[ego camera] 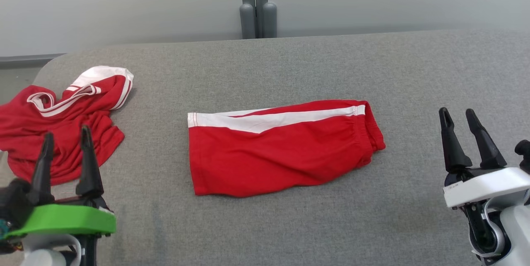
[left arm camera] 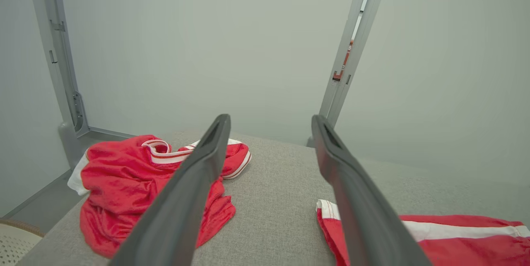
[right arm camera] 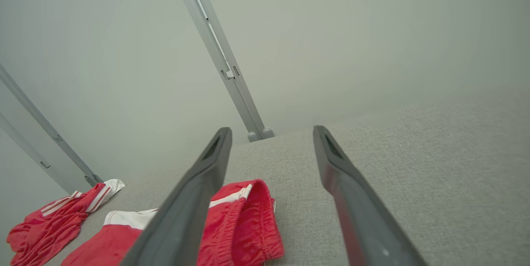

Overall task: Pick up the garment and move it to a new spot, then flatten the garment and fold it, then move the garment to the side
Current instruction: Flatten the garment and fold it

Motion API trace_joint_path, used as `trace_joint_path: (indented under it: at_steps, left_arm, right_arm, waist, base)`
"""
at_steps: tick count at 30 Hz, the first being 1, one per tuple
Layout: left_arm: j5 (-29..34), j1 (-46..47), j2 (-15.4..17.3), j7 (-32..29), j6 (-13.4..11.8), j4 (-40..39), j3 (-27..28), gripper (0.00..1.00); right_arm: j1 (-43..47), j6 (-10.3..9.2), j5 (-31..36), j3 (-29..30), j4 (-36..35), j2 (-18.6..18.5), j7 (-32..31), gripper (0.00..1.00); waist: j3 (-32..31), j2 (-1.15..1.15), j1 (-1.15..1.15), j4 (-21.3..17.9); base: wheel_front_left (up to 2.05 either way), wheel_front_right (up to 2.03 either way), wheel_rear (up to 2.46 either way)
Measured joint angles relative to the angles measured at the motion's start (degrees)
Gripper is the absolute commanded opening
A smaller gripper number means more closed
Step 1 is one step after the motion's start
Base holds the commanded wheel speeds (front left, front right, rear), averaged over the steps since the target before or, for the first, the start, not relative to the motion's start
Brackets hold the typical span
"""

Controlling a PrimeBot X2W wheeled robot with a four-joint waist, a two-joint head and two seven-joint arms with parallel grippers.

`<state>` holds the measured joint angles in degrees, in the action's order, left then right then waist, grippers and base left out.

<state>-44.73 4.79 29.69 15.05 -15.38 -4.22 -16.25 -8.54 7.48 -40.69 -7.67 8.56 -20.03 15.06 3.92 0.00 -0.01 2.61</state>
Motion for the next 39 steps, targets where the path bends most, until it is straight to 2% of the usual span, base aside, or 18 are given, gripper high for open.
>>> trace_joint_path:
  at_steps: [6,9,13,24,33,39]
  left_arm:
    - [9.1,-5.5,-8.8,0.0,4.8,2.3,4.9,1.00]
    - [11.2,-7.2,-12.6,0.0,7.6,4.0,5.8,1.00]
    - [13.9,-7.5,-15.9,0.0,11.0,6.0,7.3,1.00]
    - [18.6,-6.8,-21.7,0.0,17.0,10.1,9.2,1.00]
    - [20.7,-5.9,-23.6,0.0,19.4,12.1,11.2,1.00]
    - [21.4,-4.6,-24.7,0.0,20.4,12.8,11.6,1.00]
  right_arm:
    - [2.4,0.00,7.4,2.7,2.3,4.1,0.0,1.00]
    - [2.5,0.00,9.6,2.6,4.1,5.7,0.0,1.00]
    - [0.2,0.00,11.5,0.6,9.8,6.5,-0.5,1.00]
    - [-12.9,0.00,12.6,-6.7,25.3,6.6,-4.9,1.00]
    - [-16.5,0.00,11.5,-6.1,36.2,5.9,-6.0,1.00]
    - [-18.8,0.00,8.4,-5.4,40.1,6.0,-5.7,1.00]
  waist:
    - [-0.8,0.00,0.00,-0.4]
    - [-1.2,0.00,0.00,-0.4]
    - [-1.6,0.00,0.00,0.0]
    - [-1.4,0.00,0.00,4.1]
    - [-0.2,0.00,0.00,8.6]
    - [1.7,0.00,0.00,9.7]
  base:
    - [0.00,0.00,0.00]
    - [0.00,0.00,0.00]
    - [0.00,0.00,0.00]
    - [0.00,0.00,0.00]
    - [0.00,0.00,0.00]
    - [0.00,0.00,0.00]
